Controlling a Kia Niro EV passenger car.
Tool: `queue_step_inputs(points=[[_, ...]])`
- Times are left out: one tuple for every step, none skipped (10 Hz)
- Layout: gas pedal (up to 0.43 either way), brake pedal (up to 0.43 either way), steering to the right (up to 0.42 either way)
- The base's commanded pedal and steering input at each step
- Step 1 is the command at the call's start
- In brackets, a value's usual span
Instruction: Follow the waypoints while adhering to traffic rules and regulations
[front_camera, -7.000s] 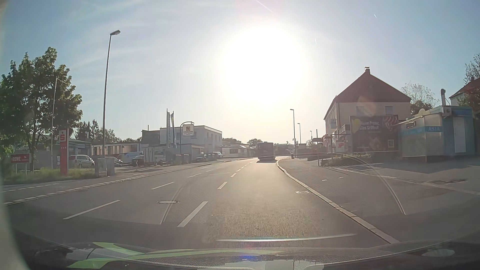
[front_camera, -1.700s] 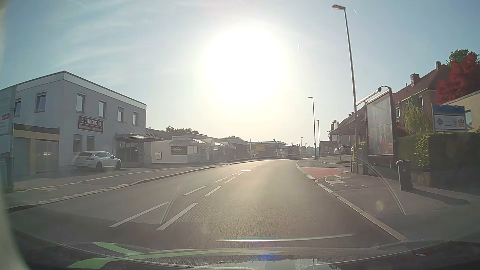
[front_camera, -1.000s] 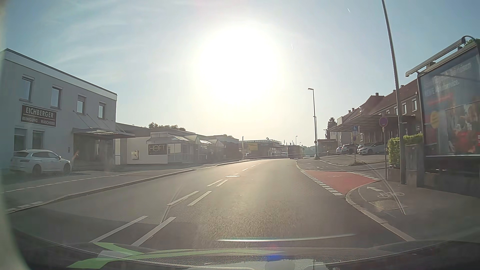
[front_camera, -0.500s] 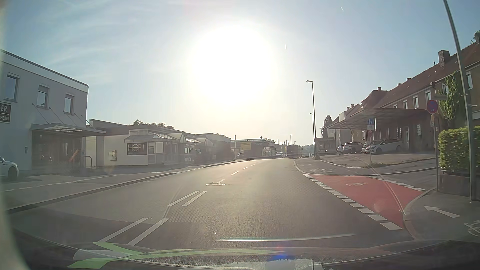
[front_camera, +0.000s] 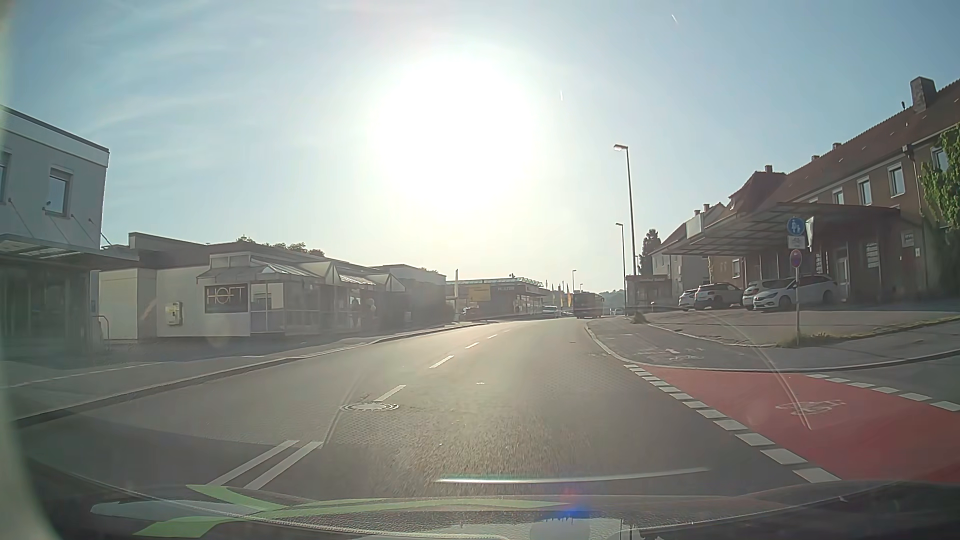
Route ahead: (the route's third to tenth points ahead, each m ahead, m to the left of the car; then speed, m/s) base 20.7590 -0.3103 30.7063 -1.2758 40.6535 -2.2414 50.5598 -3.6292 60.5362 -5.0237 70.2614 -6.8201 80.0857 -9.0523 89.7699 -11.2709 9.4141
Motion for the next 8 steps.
queue_step_inputs(points=[[0.098,0.0,0.01],[0.098,0.0,0.009],[0.098,0.0,0.008],[0.11,0.0,0.008],[0.169,0.0,0.008],[0.177,0.0,0.008],[0.177,0.0,0.007],[0.177,0.0,0.006]])
